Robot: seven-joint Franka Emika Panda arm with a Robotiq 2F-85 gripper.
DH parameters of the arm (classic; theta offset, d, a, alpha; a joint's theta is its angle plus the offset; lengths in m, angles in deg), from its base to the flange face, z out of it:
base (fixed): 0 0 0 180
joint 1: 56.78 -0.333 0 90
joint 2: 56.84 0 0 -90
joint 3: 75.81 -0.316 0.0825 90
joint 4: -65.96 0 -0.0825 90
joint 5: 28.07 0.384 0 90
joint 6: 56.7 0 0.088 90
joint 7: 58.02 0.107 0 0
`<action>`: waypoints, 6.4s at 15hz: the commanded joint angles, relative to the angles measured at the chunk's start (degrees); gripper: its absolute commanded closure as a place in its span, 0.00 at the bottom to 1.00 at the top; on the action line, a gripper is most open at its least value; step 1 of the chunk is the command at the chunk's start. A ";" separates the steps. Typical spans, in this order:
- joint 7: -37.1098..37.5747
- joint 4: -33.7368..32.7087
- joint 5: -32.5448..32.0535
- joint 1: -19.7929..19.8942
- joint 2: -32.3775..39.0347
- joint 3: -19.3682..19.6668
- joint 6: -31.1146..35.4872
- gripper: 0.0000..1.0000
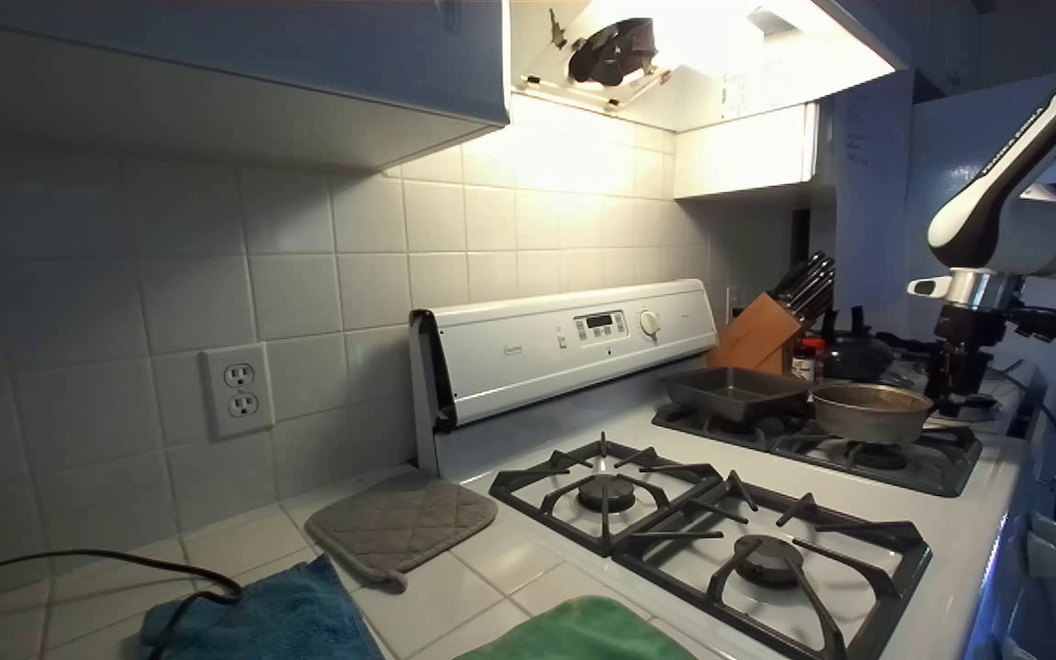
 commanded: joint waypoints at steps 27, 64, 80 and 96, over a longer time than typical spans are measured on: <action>-3.98 0.64 7.32 -0.02 1.49 -1.77 3.56 0.94; -2.85 0.51 12.11 0.53 2.66 -1.52 5.48 0.03; -4.72 -0.12 19.65 0.69 2.86 -2.30 5.01 0.89; -8.30 1.19 15.14 0.66 -2.25 1.20 -0.77 0.89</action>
